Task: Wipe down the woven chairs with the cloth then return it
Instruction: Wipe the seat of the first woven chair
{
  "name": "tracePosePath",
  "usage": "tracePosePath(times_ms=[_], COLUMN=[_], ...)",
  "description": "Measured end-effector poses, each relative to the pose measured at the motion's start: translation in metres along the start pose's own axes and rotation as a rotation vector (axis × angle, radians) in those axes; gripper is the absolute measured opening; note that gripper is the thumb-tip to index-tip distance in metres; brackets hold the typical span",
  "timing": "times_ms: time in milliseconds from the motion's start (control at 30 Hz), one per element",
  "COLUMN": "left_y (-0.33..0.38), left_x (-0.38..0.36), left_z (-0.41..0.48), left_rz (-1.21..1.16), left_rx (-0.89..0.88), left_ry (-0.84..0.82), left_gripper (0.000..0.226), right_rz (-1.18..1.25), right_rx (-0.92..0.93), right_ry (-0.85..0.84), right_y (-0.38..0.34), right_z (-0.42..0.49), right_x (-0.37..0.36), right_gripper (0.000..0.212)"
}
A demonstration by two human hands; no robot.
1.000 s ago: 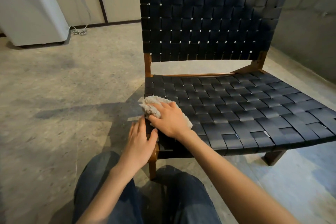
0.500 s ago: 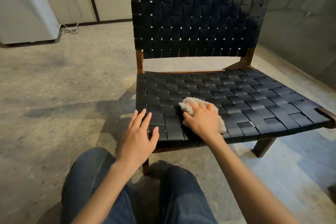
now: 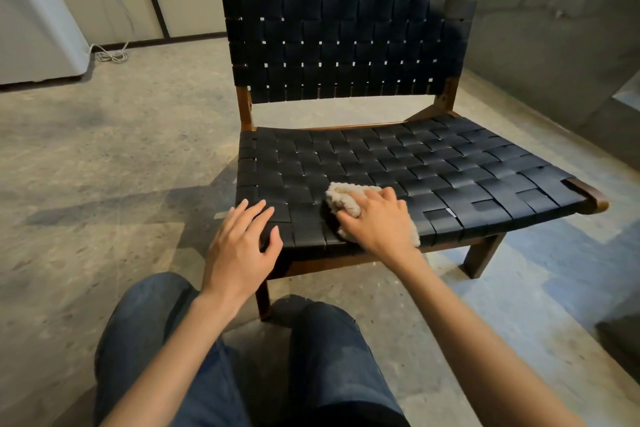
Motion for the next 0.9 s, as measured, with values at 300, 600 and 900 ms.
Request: tracePosePath(times_ms=[300, 600, 900], left_y=[0.004, 0.010, 0.017], left_x=[-0.005, 0.002, 0.004], left_z=[0.009, 0.010, 0.008], left_rz=[0.028, -0.256, -0.099], left_rx=[-0.051, 0.269, 0.235], left_ry=[-0.036, -0.044, -0.070], left_gripper=[0.048, 0.038, 0.041], right_rz=[-0.136, 0.381, 0.097], right_rx=[-0.239, -0.030, 0.309], right_ry=[0.039, 0.106, 0.235], right_y=[0.070, -0.095, -0.030], right_z=[0.033, -0.029, -0.038], right_x=[0.003, 0.001, 0.002], right_gripper=[0.051, 0.042, 0.044])
Point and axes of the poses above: each hand's wrist, its own z-axis towards the middle knuckle, its own x-axis out of the back of the hand, y = z × x, the point moved 2 cm from there along z, towards the middle knuckle, and after that the axes turned 13 degrees about y, right-handed, at the moved point
